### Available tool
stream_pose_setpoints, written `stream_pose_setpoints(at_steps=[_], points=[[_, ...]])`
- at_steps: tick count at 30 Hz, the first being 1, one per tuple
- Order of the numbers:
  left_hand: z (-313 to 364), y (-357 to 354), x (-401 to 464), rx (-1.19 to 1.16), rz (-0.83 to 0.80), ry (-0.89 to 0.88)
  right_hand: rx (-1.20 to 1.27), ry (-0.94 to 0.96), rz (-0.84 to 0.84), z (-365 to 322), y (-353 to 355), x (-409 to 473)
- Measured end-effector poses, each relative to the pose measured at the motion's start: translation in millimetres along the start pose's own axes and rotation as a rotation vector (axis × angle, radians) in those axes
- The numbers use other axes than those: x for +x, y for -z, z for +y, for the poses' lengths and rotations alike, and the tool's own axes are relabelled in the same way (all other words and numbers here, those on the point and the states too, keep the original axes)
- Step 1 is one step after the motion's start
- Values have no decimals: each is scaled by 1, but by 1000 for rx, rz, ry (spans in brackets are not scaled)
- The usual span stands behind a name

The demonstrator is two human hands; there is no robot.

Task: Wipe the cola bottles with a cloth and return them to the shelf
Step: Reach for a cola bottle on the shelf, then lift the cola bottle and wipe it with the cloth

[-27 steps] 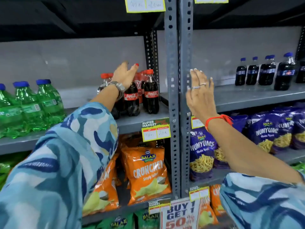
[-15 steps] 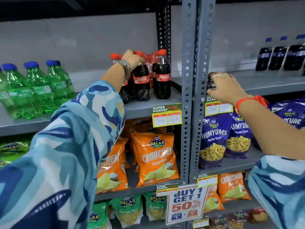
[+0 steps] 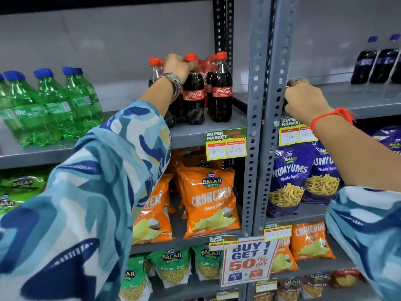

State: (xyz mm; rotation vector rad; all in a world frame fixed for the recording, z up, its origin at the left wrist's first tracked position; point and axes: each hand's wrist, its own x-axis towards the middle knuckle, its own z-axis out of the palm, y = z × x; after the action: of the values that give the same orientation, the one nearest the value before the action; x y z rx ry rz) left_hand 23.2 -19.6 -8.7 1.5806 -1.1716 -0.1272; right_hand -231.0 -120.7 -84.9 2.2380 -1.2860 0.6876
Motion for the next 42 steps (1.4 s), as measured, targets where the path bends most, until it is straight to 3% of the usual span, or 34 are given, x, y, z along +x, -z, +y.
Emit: stream_pose_setpoints(at_steps=[6,13,18,22,26,32,35,38,42], points=[[4,8,-15,-207,67,-51,147,-161,179,-6,3,-16],[1,10,-42,-494,-52,-65,336,-498,463,-25,30,-54],[-9,11,-68,-570,-176,22,565,-254,773,-74,48,-100],[-7,17,-81,-519,-200,35,525,102,802,-119,55,-132],[-5,26,-82,-482,-189,-2,415,286,795,-144,50,-136],[2,43,-81,-559,-168,-69,307,444,552,-168,35,-148],[2,51,-82,-609,-151,-60,465,470,612,-167,50,-155],[0,51,-87,-712,-159,-56,593,364,749,-168,72,-142],[2,50,-96,-807,-207,-61,480,313,672,-179,66,-127]])
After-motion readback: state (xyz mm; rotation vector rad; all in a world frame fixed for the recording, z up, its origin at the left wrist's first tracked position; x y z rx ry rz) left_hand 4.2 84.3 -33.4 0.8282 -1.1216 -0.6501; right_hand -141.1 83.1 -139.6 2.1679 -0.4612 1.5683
